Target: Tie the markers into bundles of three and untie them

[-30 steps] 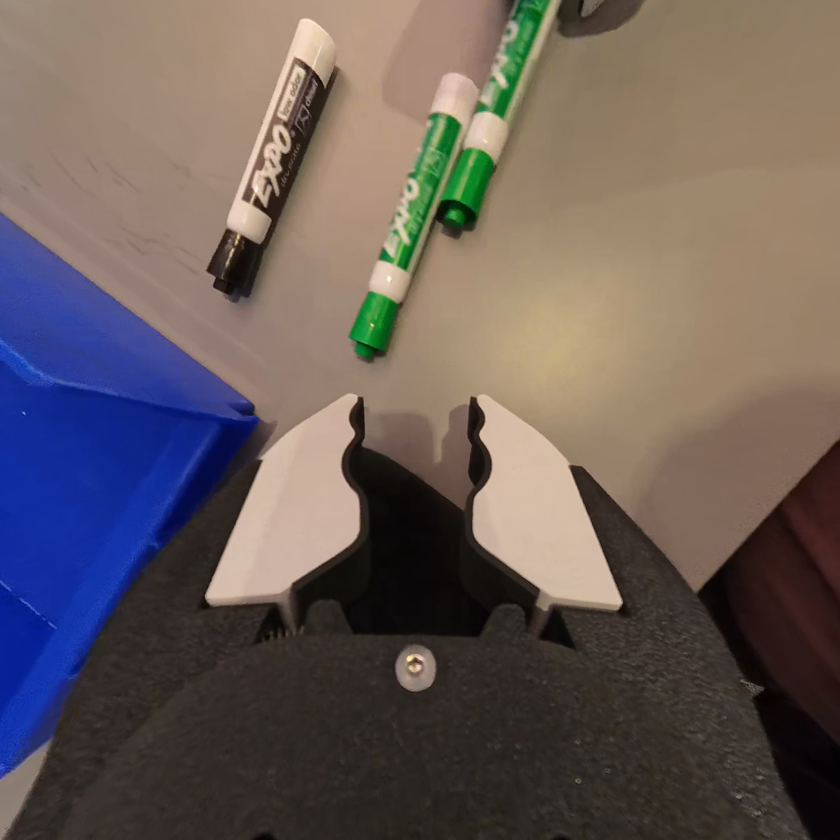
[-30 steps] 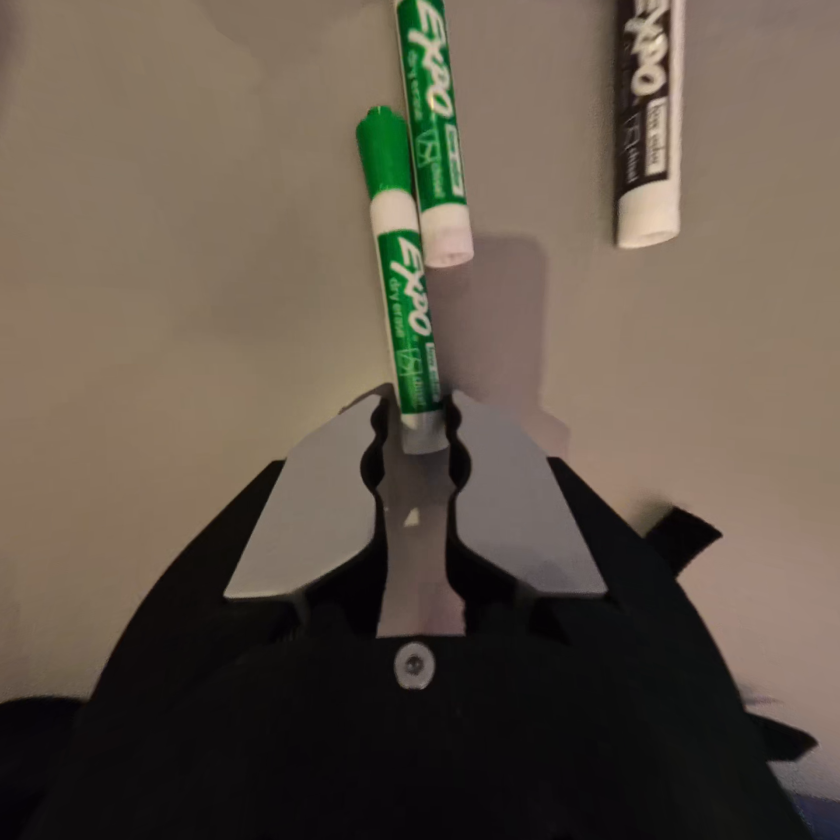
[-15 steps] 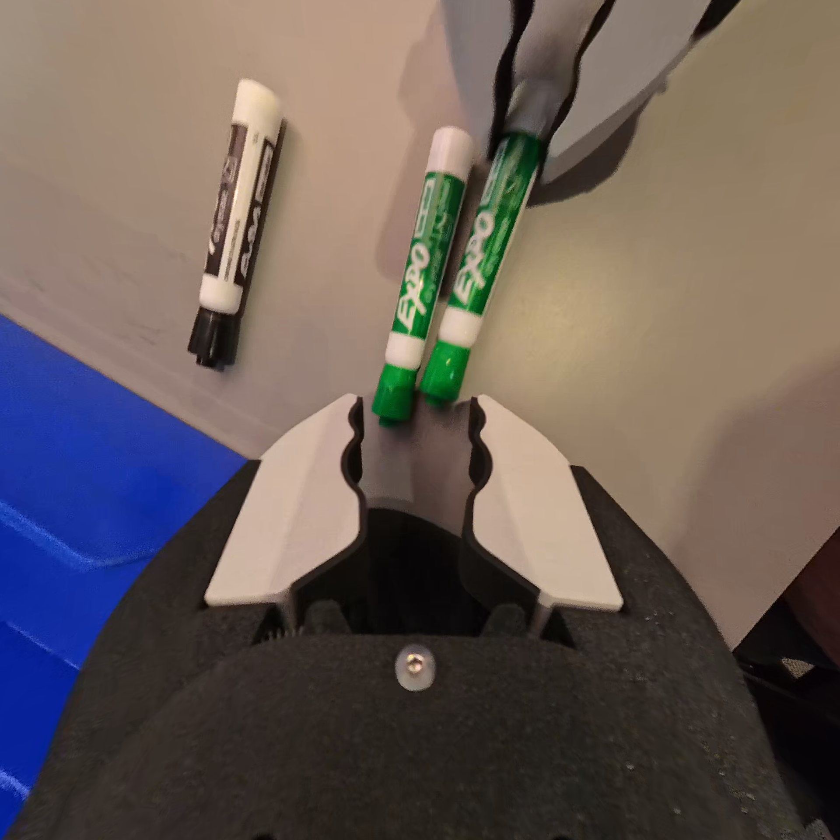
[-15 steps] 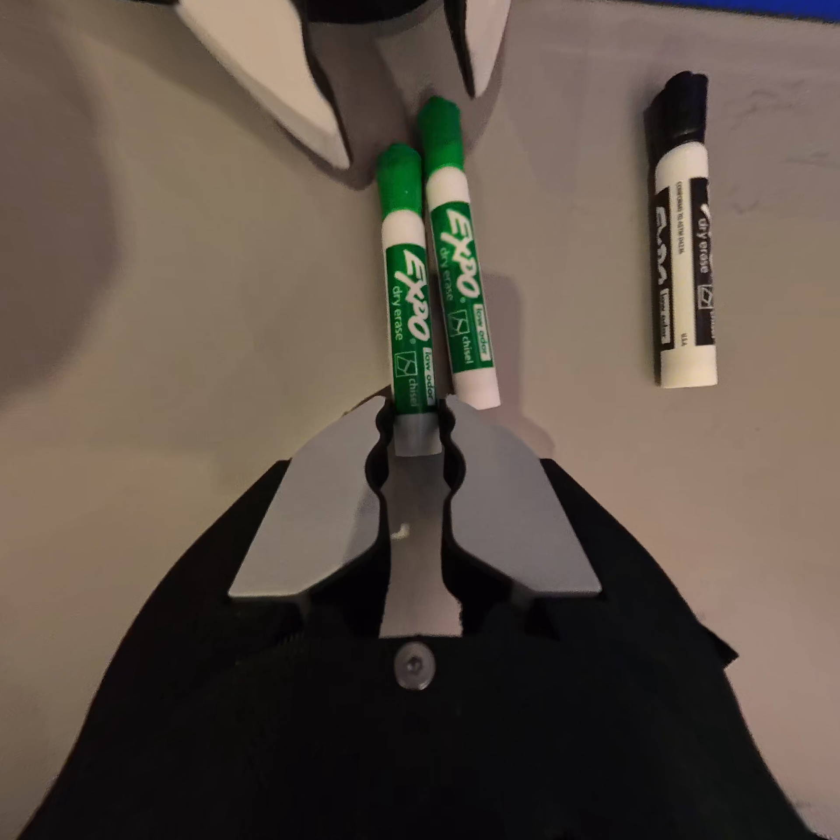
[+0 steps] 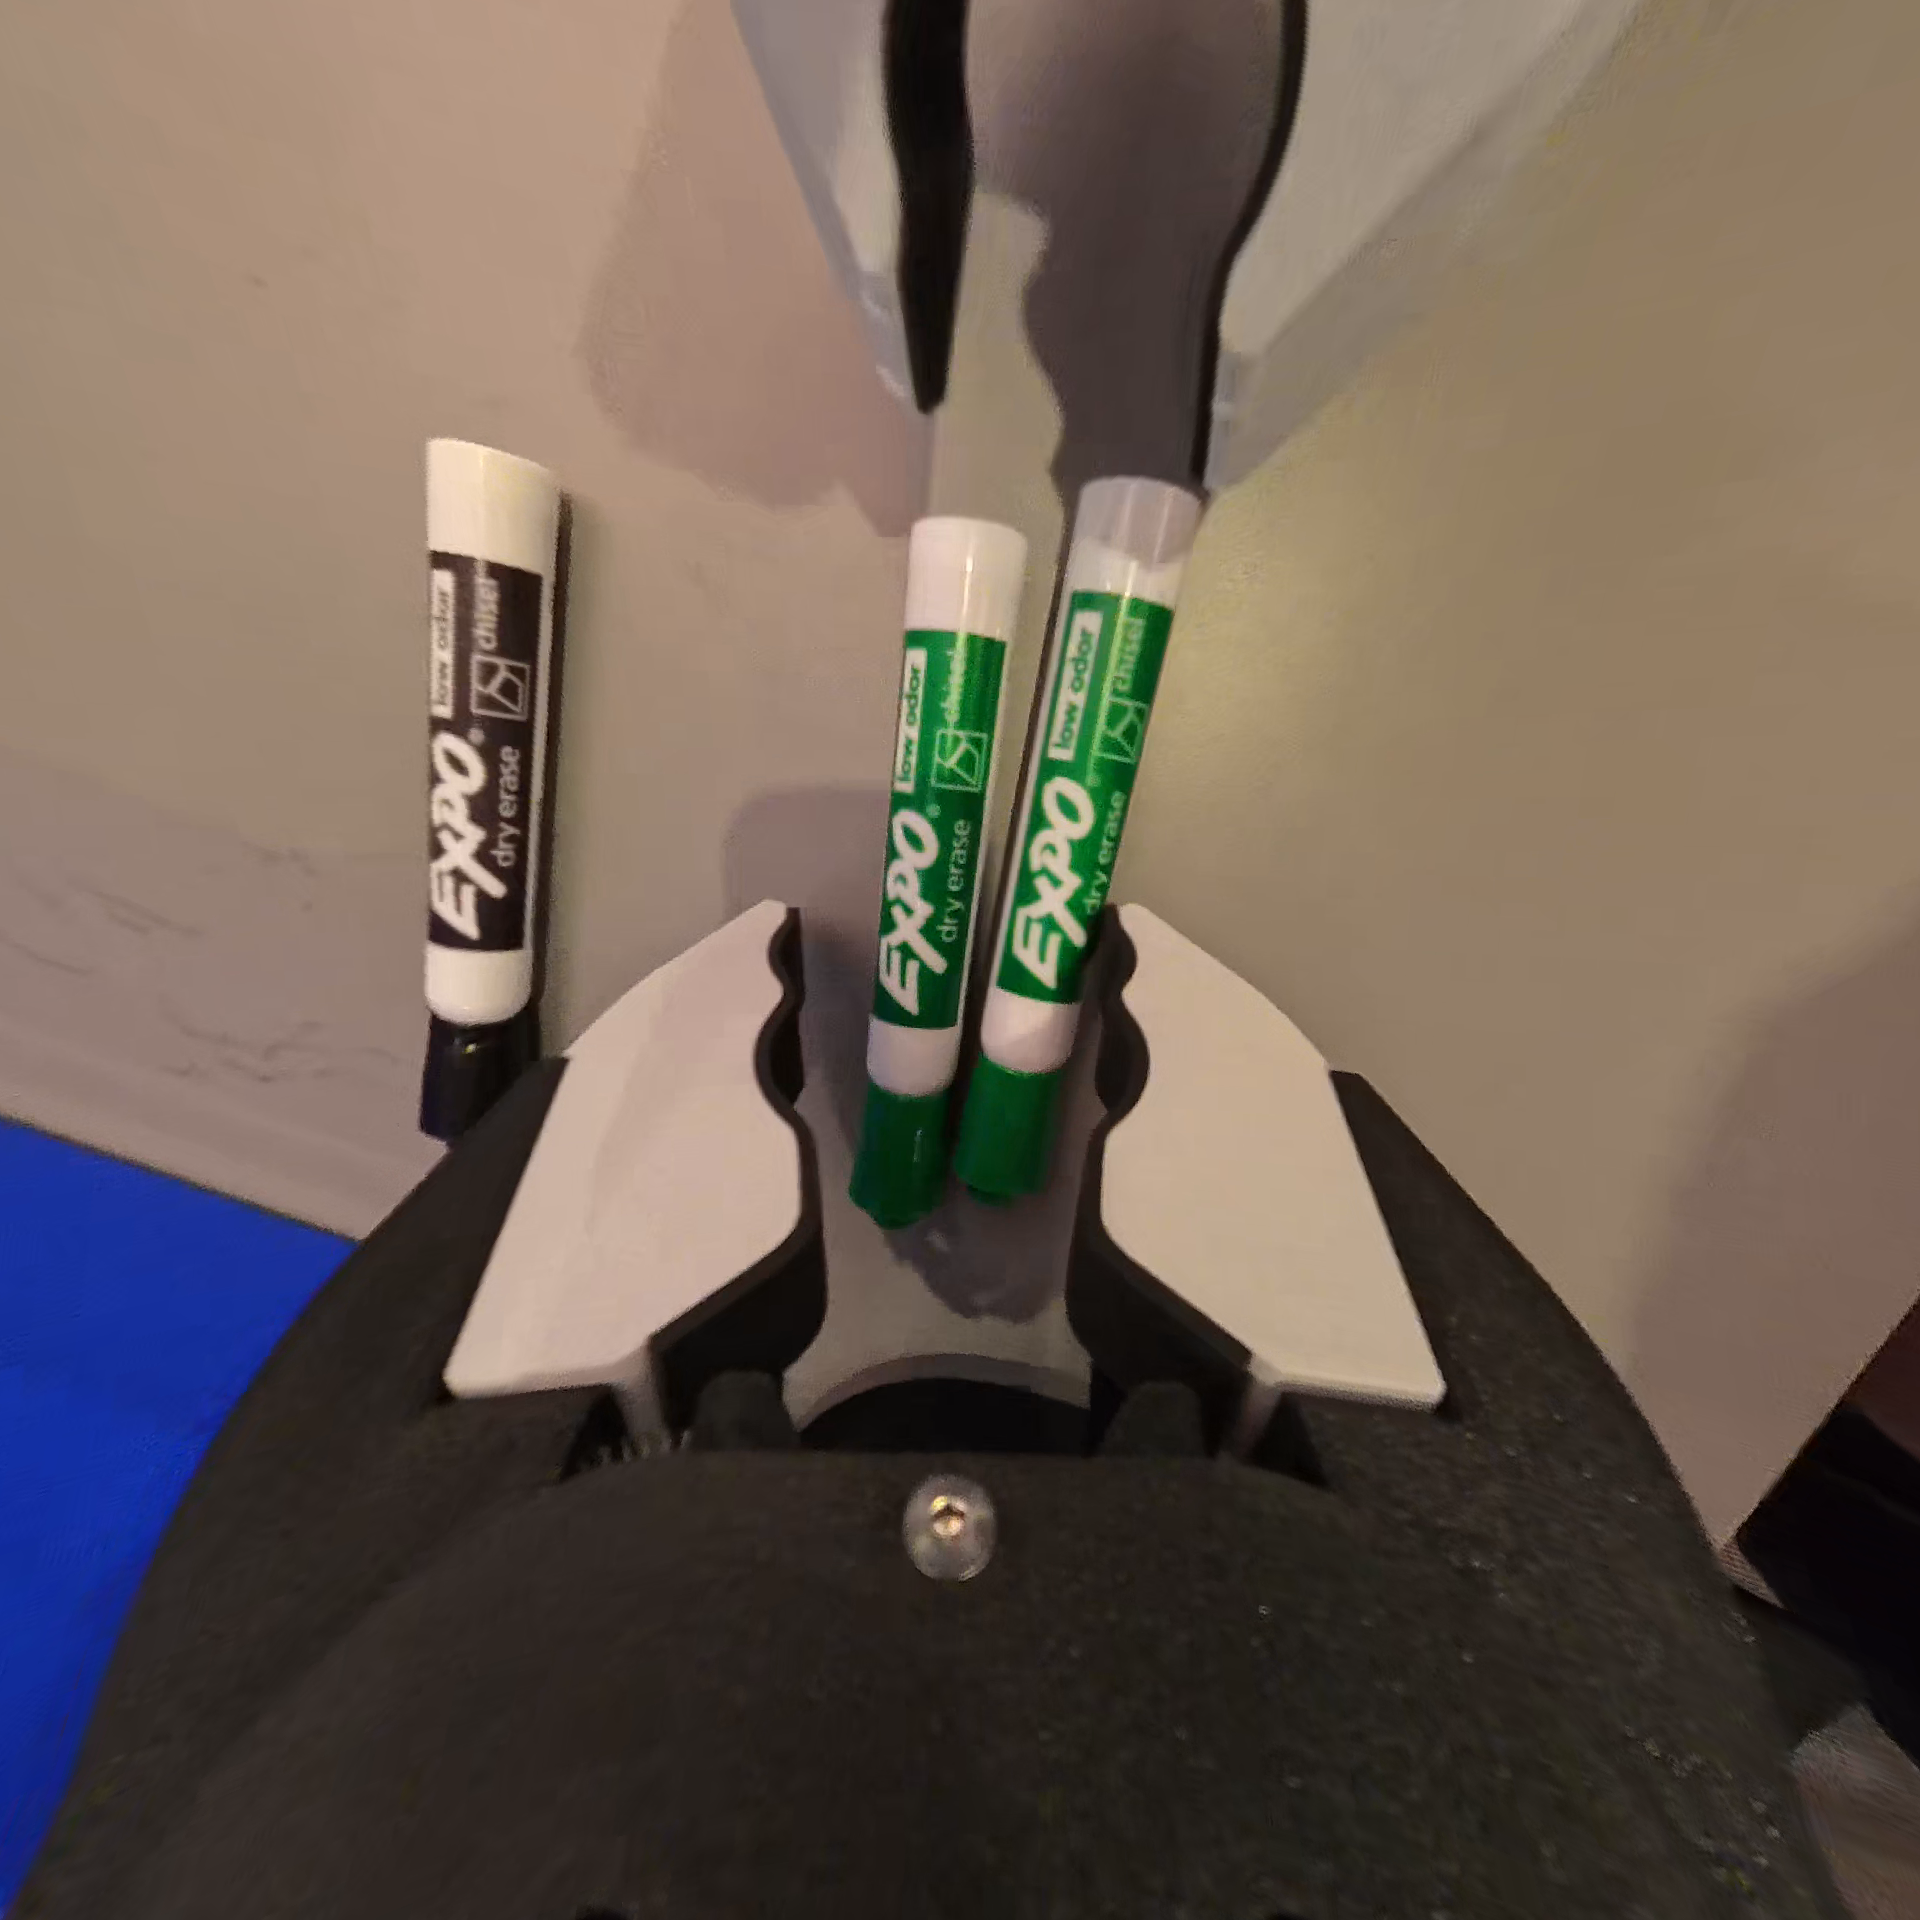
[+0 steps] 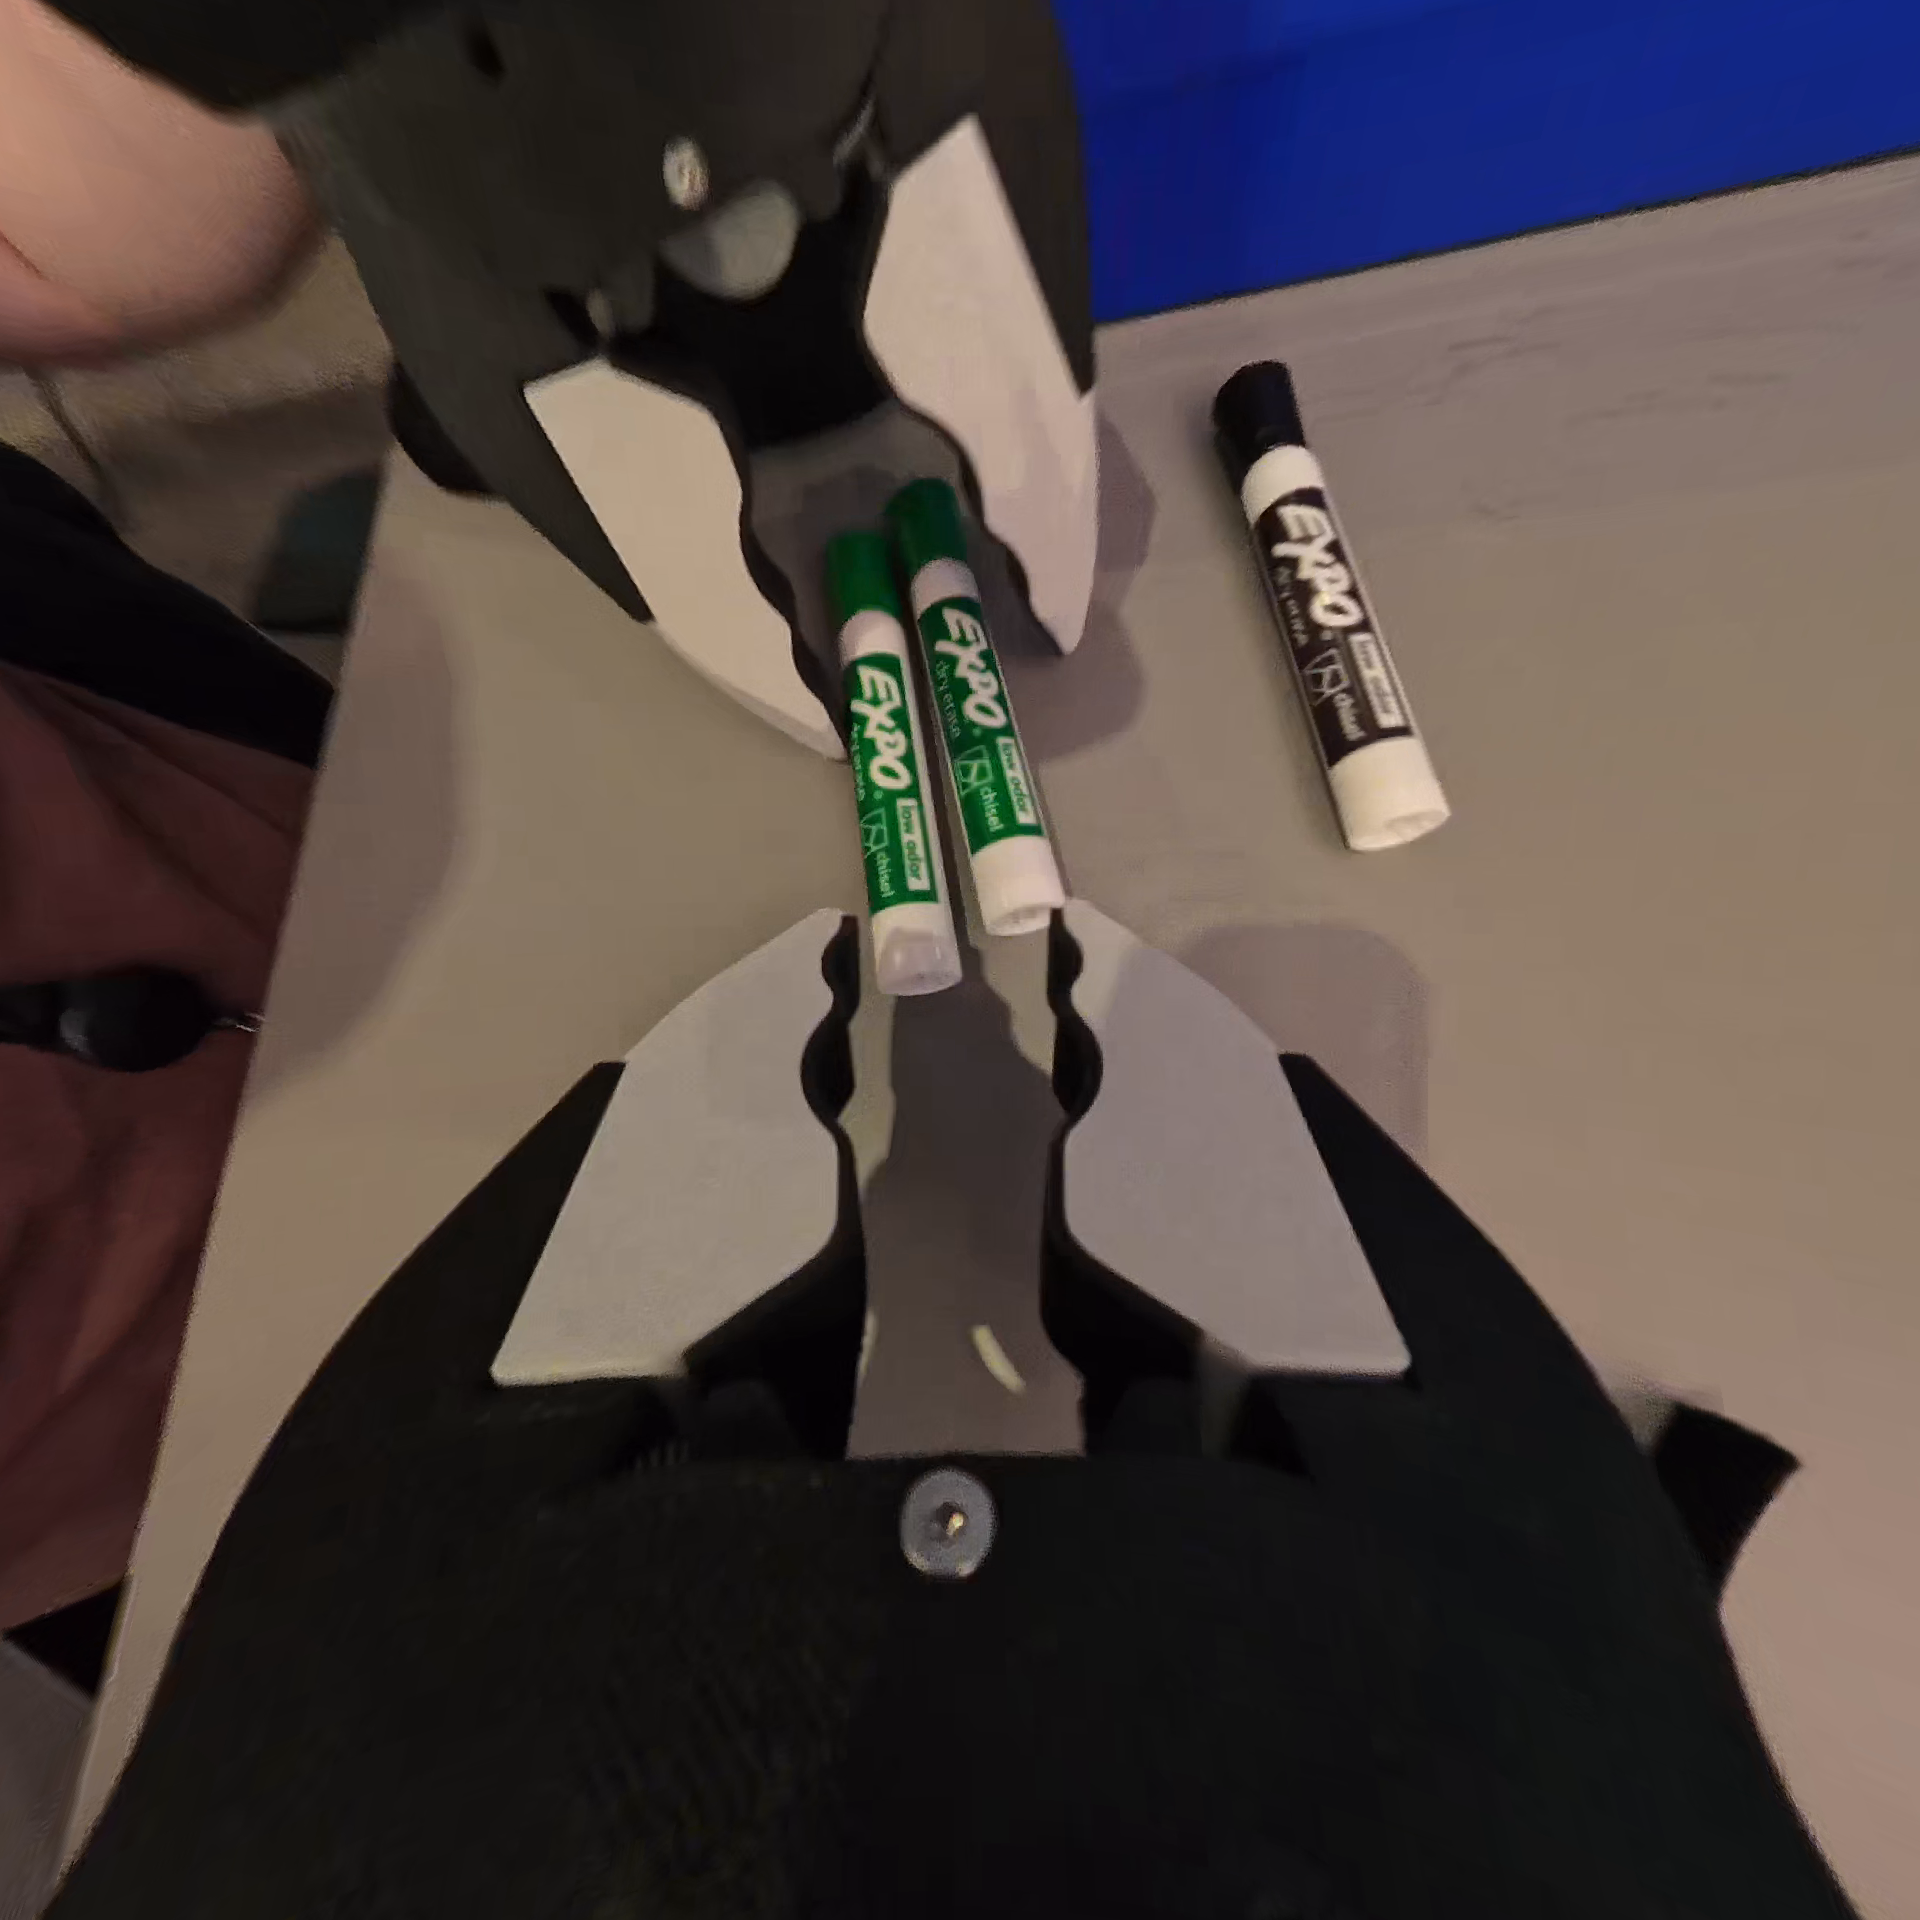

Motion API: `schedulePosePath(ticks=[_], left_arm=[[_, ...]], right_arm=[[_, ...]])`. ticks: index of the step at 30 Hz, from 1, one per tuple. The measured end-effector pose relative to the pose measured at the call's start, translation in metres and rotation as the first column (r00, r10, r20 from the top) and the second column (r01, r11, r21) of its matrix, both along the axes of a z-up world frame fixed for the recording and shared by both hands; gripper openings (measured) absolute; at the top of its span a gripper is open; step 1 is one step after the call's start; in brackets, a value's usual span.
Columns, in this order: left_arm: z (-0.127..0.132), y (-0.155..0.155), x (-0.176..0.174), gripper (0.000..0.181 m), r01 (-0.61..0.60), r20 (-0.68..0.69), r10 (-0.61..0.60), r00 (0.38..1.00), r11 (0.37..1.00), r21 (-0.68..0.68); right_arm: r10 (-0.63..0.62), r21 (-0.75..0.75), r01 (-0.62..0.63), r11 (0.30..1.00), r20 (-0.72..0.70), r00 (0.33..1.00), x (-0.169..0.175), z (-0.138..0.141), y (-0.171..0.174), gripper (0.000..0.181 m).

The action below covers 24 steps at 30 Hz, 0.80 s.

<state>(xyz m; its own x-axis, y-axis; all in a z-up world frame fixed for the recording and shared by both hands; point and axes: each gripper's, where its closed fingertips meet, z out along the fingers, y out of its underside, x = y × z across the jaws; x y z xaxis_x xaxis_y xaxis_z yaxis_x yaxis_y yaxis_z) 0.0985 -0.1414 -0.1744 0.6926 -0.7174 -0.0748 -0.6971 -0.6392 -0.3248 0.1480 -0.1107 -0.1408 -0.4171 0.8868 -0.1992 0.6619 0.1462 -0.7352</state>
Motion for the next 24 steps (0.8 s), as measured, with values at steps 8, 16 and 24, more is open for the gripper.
schedulePosePath(ticks=[8,16,24], left_arm=[[-0.004,-0.003,0.002,0.038,0.085,-0.007,-0.086,0.996,0.988,-0.126],[-0.003,-0.007,0.001,0.037,0.169,-0.029,-0.183,0.983,0.948,-0.269],[-0.004,-0.01,0.006,0.038,0.177,-0.055,-0.186,0.981,0.974,-0.139]], right_arm=[[0.004,-0.171,0.01,0.985,0.081,0.997,0.002,-0.003,0.012,0.039],[0.083,-0.282,-0.001,0.959,0.282,0.956,-0.003,-0.018,0.005,0.043],[0.282,-0.419,-0.112,0.901,0.371,0.885,-0.008,-0.02,-0.009,0.041]])
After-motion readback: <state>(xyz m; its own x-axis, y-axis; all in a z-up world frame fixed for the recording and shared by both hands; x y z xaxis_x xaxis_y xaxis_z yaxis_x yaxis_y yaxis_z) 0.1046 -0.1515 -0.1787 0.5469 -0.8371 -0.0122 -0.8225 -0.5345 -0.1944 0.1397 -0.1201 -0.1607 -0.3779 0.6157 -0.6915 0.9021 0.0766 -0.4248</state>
